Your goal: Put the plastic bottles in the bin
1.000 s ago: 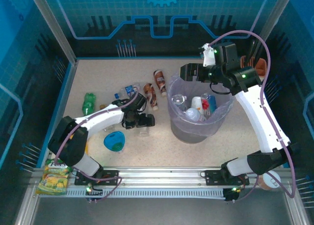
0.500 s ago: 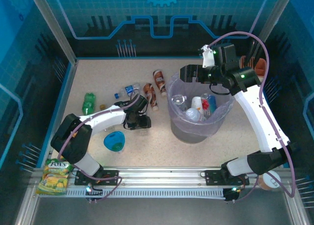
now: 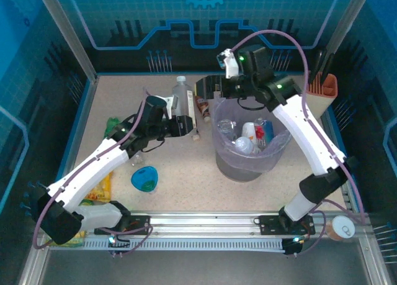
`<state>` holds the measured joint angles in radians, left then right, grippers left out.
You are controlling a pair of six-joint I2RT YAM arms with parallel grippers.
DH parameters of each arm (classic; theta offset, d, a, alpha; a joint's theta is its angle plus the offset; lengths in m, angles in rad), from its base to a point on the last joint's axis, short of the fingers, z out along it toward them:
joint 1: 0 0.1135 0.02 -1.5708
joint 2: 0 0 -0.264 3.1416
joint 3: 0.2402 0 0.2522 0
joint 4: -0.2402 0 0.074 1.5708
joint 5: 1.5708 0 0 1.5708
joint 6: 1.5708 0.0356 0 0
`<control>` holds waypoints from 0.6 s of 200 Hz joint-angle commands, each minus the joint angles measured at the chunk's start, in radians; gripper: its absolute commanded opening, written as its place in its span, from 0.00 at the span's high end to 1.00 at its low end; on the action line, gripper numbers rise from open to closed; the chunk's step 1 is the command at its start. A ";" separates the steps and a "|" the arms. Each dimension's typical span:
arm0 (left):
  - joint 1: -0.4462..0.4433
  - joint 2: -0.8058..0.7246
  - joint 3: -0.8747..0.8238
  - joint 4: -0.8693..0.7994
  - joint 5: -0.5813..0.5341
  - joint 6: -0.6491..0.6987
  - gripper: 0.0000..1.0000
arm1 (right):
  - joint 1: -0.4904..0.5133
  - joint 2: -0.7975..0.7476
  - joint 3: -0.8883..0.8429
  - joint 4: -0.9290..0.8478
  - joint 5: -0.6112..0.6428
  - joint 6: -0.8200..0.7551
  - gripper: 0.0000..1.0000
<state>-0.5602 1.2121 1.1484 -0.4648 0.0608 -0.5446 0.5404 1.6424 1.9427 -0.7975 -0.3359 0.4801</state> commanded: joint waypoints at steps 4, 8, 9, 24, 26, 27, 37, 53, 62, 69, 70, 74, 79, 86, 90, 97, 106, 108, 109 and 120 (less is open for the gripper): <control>0.003 -0.029 -0.012 0.071 0.055 -0.002 0.52 | 0.031 0.077 0.084 0.017 -0.038 0.034 0.01; 0.004 -0.034 -0.017 0.083 0.059 -0.004 0.52 | 0.033 0.089 0.094 0.012 -0.038 0.033 0.01; 0.005 -0.035 -0.018 0.086 0.060 -0.004 0.52 | 0.033 0.093 0.096 0.010 -0.038 0.033 0.01; 0.004 -0.050 -0.029 0.122 0.077 -0.003 0.54 | 0.041 0.129 0.122 0.000 -0.043 0.033 0.01; 0.003 -0.050 -0.030 0.125 0.080 -0.002 0.54 | 0.041 0.132 0.125 0.000 -0.043 0.034 0.01; 0.003 -0.050 -0.029 0.127 0.081 -0.002 0.54 | 0.042 0.134 0.126 0.000 -0.043 0.034 0.01; 0.004 -0.054 -0.030 0.143 0.096 0.001 0.54 | 0.046 0.149 0.131 0.003 -0.046 0.034 0.02; 0.003 -0.054 -0.029 0.160 0.108 0.001 0.55 | 0.047 0.170 0.131 0.015 -0.064 0.044 0.05; 0.003 -0.051 -0.026 0.163 0.110 0.002 0.55 | 0.049 0.177 0.129 0.022 -0.070 0.049 0.08; 0.003 -0.052 -0.025 0.166 0.114 0.005 0.55 | 0.049 0.183 0.127 0.028 -0.075 0.056 0.11; 0.003 -0.052 -0.025 0.166 0.114 0.006 0.55 | 0.049 0.183 0.127 0.029 -0.076 0.056 0.11; 0.003 -0.052 -0.025 0.168 0.114 0.006 0.55 | 0.050 0.184 0.125 0.034 -0.077 0.058 0.13; 0.003 -0.051 -0.026 0.169 0.113 0.006 0.55 | 0.050 0.186 0.122 0.037 -0.076 0.061 0.15; 0.003 -0.052 -0.026 0.169 0.112 0.006 0.55 | 0.049 0.187 0.123 0.043 -0.077 0.061 0.19; 0.003 -0.052 -0.025 0.167 0.112 0.005 0.55 | 0.048 0.188 0.124 0.044 -0.077 0.062 0.22; 0.004 -0.052 -0.024 0.167 0.116 0.008 0.55 | 0.049 0.190 0.129 0.049 -0.079 0.063 0.27; 0.003 -0.052 -0.025 0.167 0.116 0.008 0.55 | 0.047 0.191 0.136 0.052 -0.081 0.063 0.33; 0.003 -0.052 -0.026 0.167 0.114 0.008 0.55 | 0.046 0.192 0.138 0.052 -0.082 0.063 0.34; 0.004 -0.051 -0.026 0.167 0.114 0.008 0.55 | 0.046 0.192 0.139 0.053 -0.083 0.064 0.34; 0.004 -0.055 -0.026 0.168 0.110 0.009 0.55 | 0.043 0.201 0.157 0.055 -0.092 0.062 0.37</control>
<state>-0.5602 1.1843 1.1282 -0.3431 0.1509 -0.5484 0.5777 1.8244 2.0418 -0.7761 -0.4038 0.5377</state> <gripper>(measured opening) 0.505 0.654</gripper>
